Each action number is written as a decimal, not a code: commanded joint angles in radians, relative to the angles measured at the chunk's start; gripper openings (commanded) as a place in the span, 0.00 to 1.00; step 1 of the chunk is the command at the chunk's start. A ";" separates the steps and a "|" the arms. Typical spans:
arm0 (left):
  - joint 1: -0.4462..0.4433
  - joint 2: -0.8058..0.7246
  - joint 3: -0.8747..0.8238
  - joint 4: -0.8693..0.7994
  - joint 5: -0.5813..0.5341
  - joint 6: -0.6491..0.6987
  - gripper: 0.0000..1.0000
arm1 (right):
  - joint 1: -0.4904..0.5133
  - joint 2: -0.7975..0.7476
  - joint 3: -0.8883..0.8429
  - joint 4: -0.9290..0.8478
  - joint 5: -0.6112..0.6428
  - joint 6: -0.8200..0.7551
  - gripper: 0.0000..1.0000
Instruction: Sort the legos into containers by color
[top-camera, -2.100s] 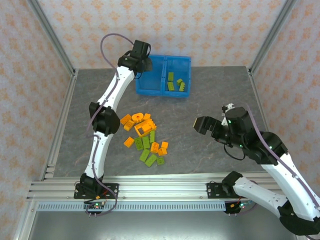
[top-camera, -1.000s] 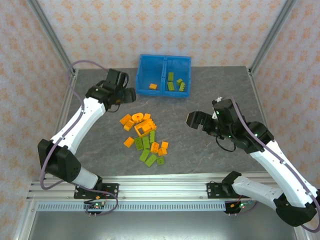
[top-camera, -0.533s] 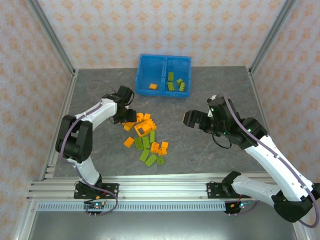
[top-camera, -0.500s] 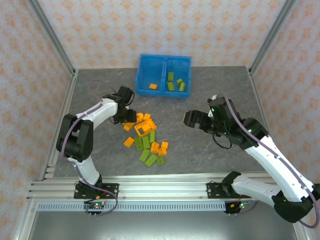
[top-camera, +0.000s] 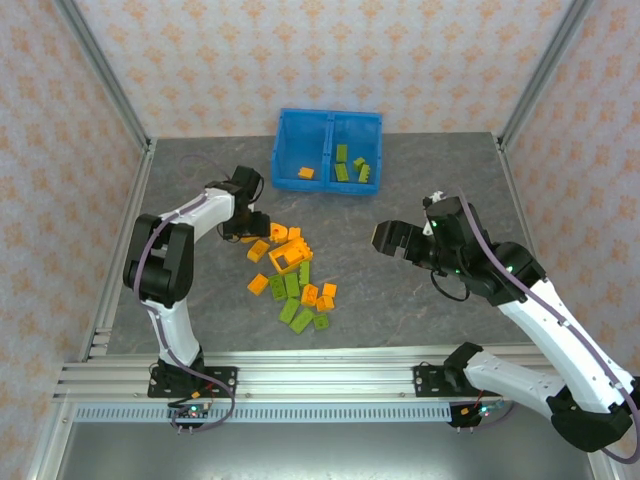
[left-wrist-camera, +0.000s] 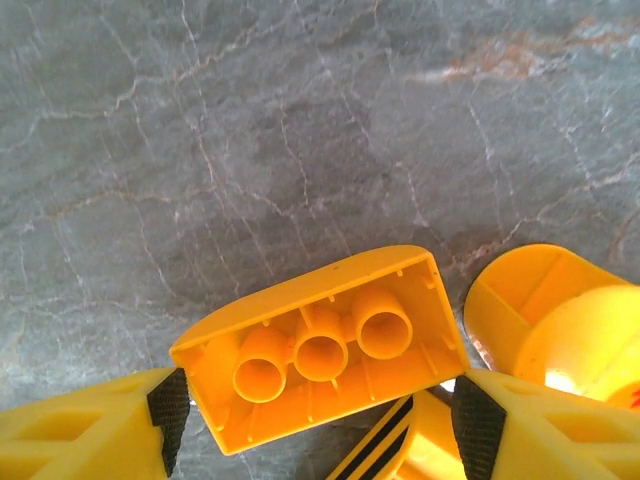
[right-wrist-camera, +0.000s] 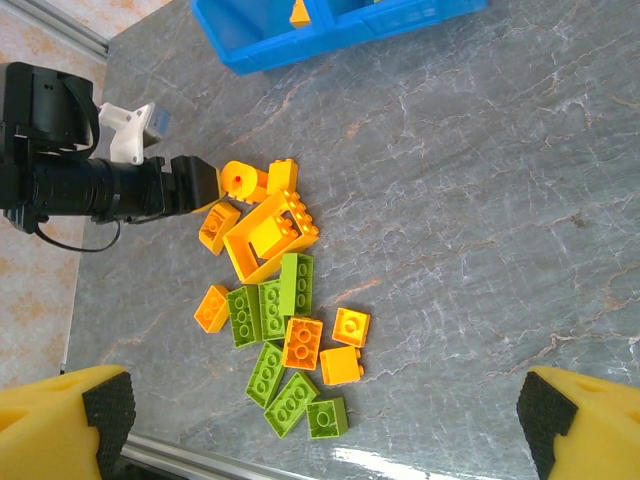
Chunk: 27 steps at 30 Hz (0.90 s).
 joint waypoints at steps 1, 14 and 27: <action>0.004 0.033 0.030 0.010 -0.007 0.029 0.77 | 0.007 -0.009 0.000 -0.024 0.038 0.010 0.99; 0.008 0.119 0.045 0.008 0.005 -0.028 0.77 | 0.007 -0.008 0.002 -0.026 0.044 0.009 0.99; 0.008 0.024 0.016 0.012 0.052 -0.094 0.55 | 0.007 -0.007 0.008 0.007 0.000 -0.018 0.99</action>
